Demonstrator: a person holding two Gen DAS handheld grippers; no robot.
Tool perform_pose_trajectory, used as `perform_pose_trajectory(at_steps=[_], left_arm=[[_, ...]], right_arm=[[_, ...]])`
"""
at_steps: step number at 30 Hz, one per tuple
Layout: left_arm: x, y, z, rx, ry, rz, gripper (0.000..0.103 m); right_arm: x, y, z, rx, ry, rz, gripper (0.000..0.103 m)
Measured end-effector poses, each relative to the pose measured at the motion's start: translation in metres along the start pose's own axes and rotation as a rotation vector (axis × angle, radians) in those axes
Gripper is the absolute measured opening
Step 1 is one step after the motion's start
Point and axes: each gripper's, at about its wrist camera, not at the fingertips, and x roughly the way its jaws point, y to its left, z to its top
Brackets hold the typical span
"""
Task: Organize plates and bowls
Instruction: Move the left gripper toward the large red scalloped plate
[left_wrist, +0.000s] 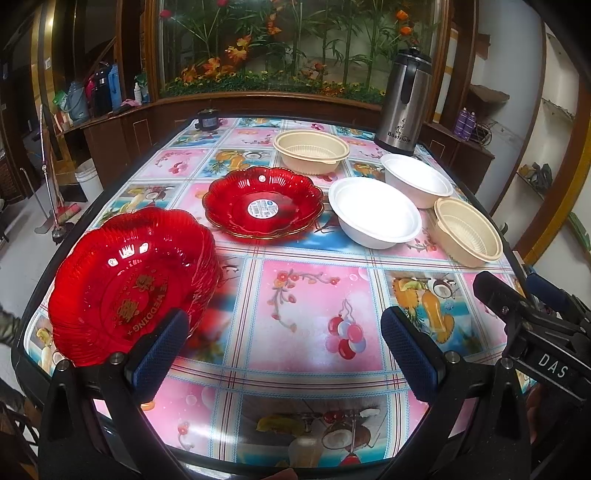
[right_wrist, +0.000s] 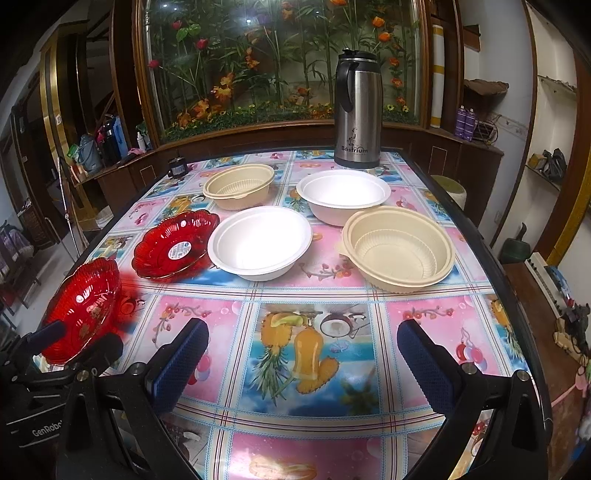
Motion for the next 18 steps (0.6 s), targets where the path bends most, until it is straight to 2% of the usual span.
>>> perform_pose_trajectory(at_steps=[18], left_arm=[[0.0026, 0.0006, 0.0007, 0.002, 0.006, -0.009, 0.103]], right_arm=[[0.0016, 0.0040, 0.0018, -0.003, 0.002, 0.007, 0.103]])
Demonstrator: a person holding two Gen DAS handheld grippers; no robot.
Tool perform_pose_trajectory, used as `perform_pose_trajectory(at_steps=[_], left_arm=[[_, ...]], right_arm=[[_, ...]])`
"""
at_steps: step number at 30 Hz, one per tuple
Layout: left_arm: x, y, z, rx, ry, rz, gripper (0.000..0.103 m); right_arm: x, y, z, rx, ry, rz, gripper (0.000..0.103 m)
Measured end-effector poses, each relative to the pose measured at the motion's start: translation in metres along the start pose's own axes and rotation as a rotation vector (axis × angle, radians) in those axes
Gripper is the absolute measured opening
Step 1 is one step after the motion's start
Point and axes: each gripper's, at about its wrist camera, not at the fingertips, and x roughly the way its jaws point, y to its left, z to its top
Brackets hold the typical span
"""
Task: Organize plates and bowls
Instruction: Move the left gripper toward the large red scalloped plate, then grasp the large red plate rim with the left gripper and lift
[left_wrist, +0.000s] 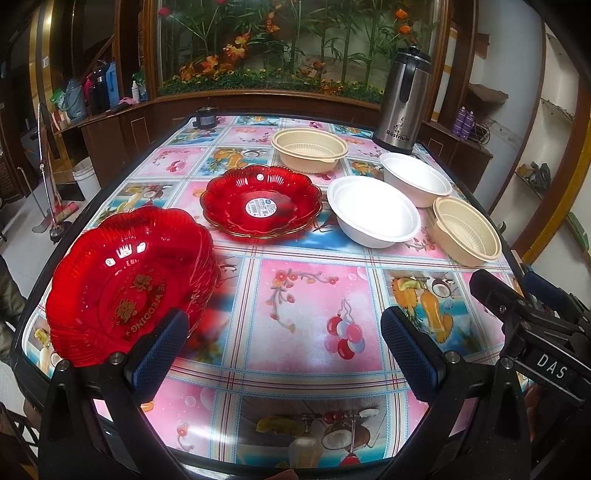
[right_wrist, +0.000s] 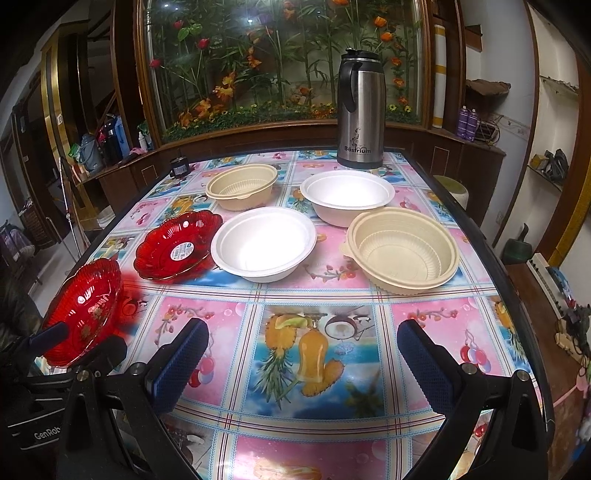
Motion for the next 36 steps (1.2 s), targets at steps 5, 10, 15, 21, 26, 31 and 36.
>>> perform_pose_trajectory(at_steps=[5, 10, 15, 21, 26, 31, 36], left_arm=[[-0.002, 0.000, 0.001, 0.003, -0.011, 0.007, 0.103], [-0.008, 0.009, 0.002, -0.007, -0.024, 0.016, 0.103], [-0.009, 0.021, 0.003, -0.021, -0.027, 0.035, 0.103], [-0.009, 0.028, 0.003, -0.028, -0.024, 0.039, 0.103], [-0.010, 0.029, 0.002, -0.025, -0.023, 0.034, 0.103], [-0.014, 0.035, 0.001, -0.036, -0.034, 0.045, 0.103], [-0.015, 0.044, 0.001, -0.055, -0.034, 0.057, 0.103]], right_arm=[[0.000, 0.003, 0.001, -0.002, -0.003, 0.007, 0.103], [0.001, 0.008, 0.000, -0.006, -0.004, 0.031, 0.103], [0.004, 0.015, 0.001, -0.011, 0.003, 0.072, 0.103], [0.007, 0.021, 0.002, -0.014, 0.008, 0.091, 0.103], [0.007, 0.022, 0.002, -0.010, 0.008, 0.098, 0.103], [0.009, 0.029, 0.002, -0.021, 0.014, 0.086, 0.103], [0.009, 0.034, 0.002, -0.032, 0.012, 0.093, 0.103]])
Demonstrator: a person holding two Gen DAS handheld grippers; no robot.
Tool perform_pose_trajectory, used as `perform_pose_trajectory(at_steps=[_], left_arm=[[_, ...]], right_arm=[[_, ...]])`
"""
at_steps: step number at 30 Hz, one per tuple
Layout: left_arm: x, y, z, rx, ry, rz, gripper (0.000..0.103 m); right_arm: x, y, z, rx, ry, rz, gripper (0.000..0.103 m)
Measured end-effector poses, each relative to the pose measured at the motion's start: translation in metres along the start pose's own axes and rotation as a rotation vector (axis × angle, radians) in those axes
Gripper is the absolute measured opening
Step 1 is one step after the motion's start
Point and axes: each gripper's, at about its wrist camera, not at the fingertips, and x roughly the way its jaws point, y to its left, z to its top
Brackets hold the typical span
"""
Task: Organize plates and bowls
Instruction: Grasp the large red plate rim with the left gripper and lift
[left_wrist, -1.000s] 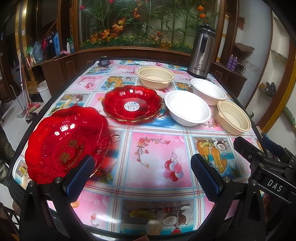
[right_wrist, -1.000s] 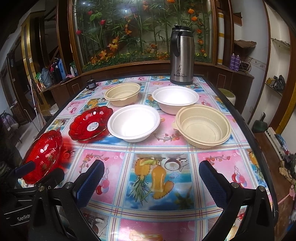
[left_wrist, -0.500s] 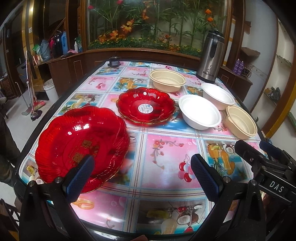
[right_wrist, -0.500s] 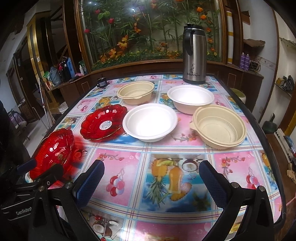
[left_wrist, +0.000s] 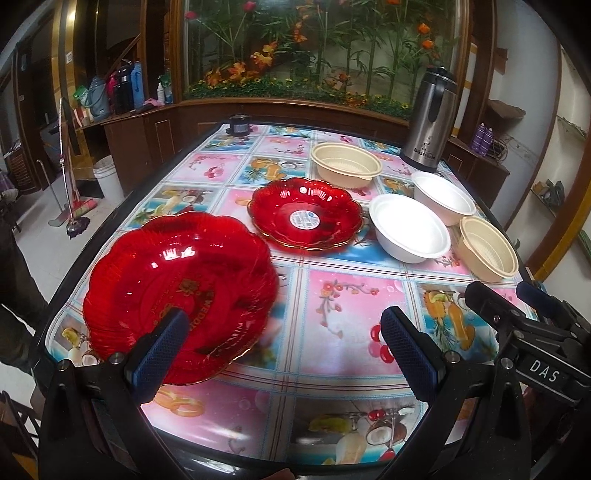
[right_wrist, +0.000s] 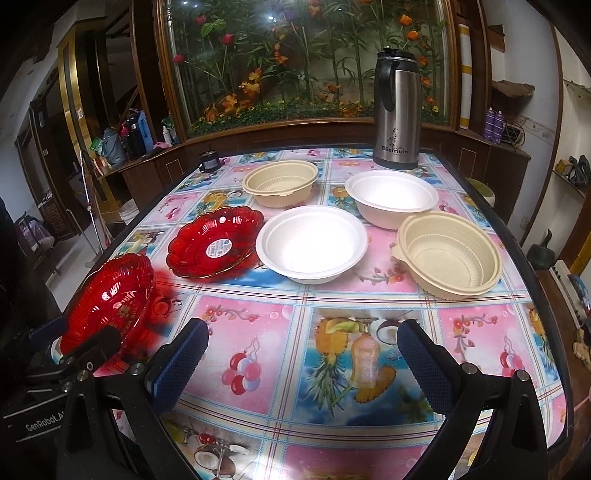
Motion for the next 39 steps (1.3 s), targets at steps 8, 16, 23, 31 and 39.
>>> perform_pose_trajectory(at_steps=[8, 16, 23, 31, 39], left_arm=[[-0.004, 0.011, 0.000, -0.010, -0.005, 0.001, 0.103], [-0.024, 0.056, 0.002, -0.048, -0.037, 0.026, 0.103], [-0.008, 0.141, 0.009, -0.230, 0.014, 0.140, 0.103], [0.044, 0.182, 0.012, -0.319, 0.138, 0.169, 0.103], [0.076, 0.188, 0.008, -0.345, 0.249, 0.128, 0.047]], right_arm=[[0.001, 0.002, 0.001, -0.007, 0.002, -0.001, 0.103], [0.003, 0.012, 0.005, 0.018, 0.032, 0.128, 0.103], [0.029, 0.049, 0.011, 0.034, 0.159, 0.359, 0.103], [0.073, 0.099, 0.017, 0.080, 0.304, 0.526, 0.102], [0.122, 0.116, 0.018, 0.137, 0.426, 0.501, 0.075]])
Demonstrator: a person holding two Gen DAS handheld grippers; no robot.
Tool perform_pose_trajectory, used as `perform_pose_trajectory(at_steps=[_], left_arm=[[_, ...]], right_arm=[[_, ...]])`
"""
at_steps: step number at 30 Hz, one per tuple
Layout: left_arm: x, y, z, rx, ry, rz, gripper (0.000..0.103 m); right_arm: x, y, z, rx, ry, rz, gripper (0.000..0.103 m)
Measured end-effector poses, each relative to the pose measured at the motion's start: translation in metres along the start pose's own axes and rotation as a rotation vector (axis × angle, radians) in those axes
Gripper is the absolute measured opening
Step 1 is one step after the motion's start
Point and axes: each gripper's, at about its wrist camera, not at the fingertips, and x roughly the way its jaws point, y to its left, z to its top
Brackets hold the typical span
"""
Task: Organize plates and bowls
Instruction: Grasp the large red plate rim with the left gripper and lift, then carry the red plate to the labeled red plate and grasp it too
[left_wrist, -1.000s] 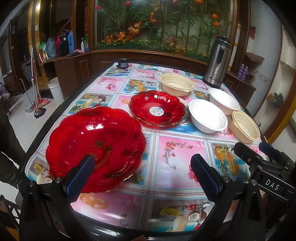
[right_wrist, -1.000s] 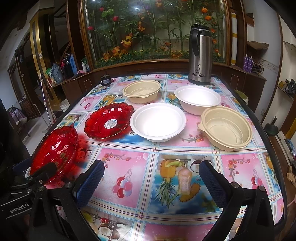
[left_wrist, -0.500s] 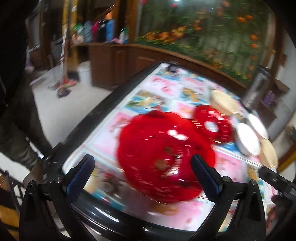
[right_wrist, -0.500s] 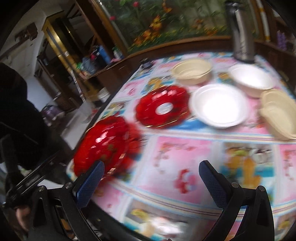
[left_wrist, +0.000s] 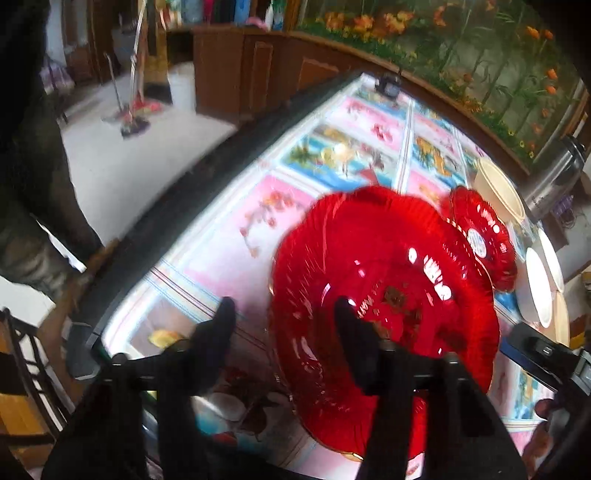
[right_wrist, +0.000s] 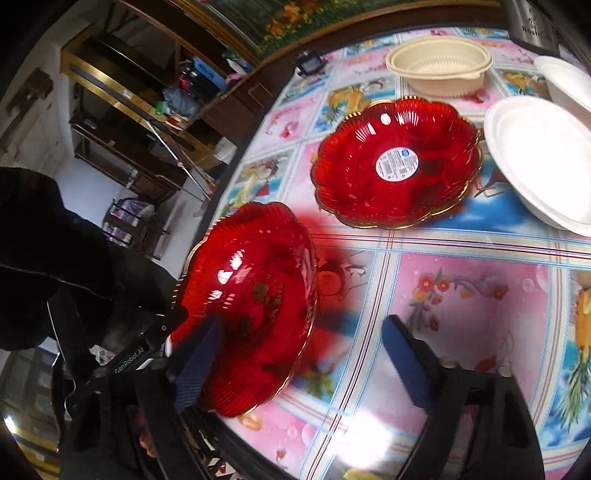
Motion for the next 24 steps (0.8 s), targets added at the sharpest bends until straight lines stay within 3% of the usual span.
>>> perform_pose_trajectory(at_steps=[2, 3, 4, 5, 10, 12, 20, 24], left_arm=[[0.002, 0.001, -0.002, 0.008, 0.000, 0.016, 0.044], [0.004, 0.000, -0.004, 0.012, 0.003, 0.025, 0.038], [0.006, 0.000, -0.004, 0.014, 0.009, 0.029, 0.025], [0.008, 0.000, -0.005, 0.015, 0.020, 0.034, 0.021], [0.007, -0.002, -0.008, 0.031, -0.001, 0.028, 0.014], [0.002, 0.000, -0.007, 0.028, -0.010, 0.024, 0.013], [-0.042, 0.009, 0.001, 0.009, -0.128, 0.022, 0.013], [-0.028, 0.016, -0.003, -0.002, -0.093, 0.032, 0.013]], right_arm=[[0.007, -0.002, 0.003, 0.014, 0.018, -0.008, 0.067], [0.009, -0.002, 0.004, 0.014, 0.021, -0.016, 0.062], [0.013, -0.001, 0.005, 0.009, 0.028, -0.030, 0.056], [0.017, -0.001, 0.006, 0.010, 0.038, -0.037, 0.051], [0.035, 0.002, 0.002, 0.000, 0.093, -0.049, 0.013], [0.039, 0.004, 0.000, -0.003, 0.104, -0.068, 0.013], [0.011, 0.037, 0.004, -0.090, 0.009, -0.035, 0.012], [0.016, 0.042, 0.003, -0.104, 0.018, -0.035, 0.012]])
